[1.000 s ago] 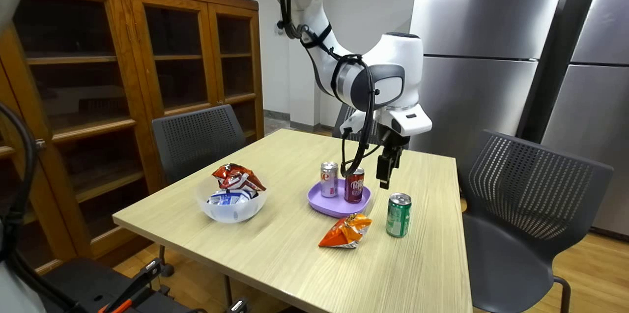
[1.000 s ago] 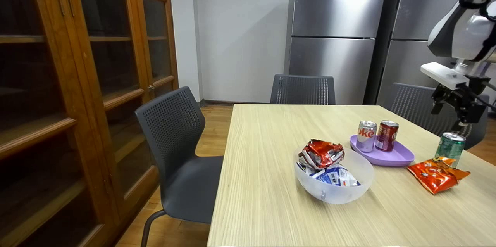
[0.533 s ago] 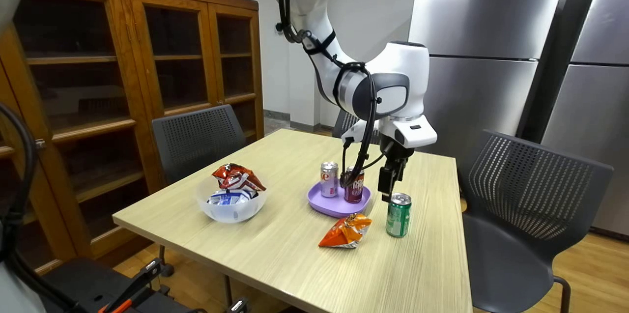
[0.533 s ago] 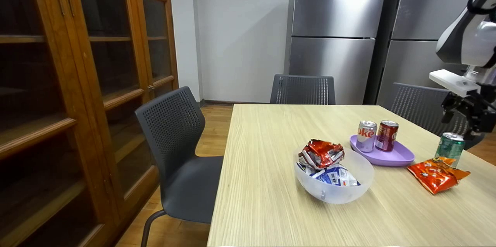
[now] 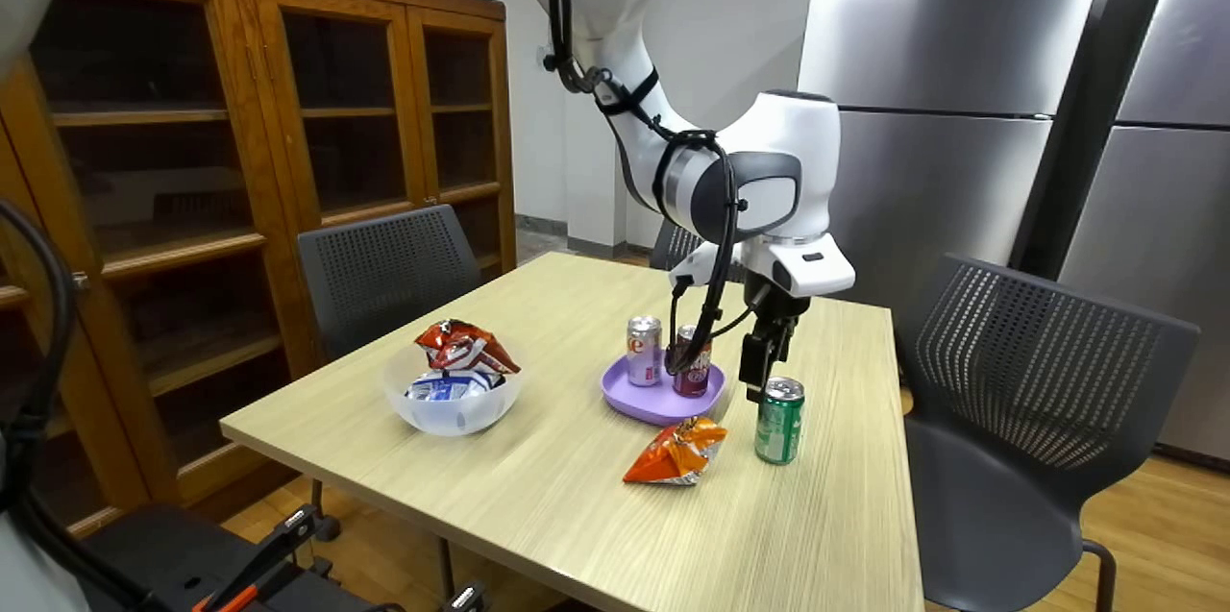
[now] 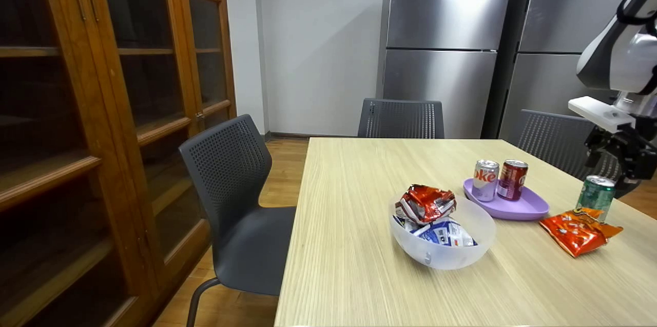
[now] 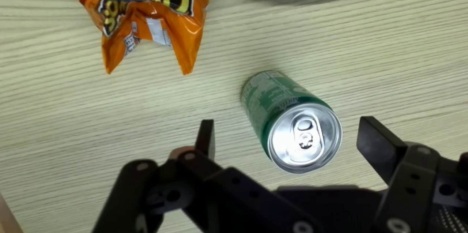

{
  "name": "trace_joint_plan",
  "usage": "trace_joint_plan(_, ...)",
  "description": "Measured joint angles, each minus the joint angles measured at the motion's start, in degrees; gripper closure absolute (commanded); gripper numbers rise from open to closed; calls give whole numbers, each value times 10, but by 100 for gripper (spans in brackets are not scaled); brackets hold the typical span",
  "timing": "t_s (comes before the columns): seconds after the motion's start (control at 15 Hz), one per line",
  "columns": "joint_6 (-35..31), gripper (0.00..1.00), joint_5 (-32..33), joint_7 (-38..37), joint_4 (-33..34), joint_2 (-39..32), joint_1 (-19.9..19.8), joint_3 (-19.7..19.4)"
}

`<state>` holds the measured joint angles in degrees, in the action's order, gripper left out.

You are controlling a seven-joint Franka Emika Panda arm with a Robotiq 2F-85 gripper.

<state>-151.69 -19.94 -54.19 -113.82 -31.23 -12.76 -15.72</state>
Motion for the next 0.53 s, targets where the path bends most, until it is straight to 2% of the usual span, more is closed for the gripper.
trace_joint_plan(0.53,2,0,0,-22,50,-49,0,0)
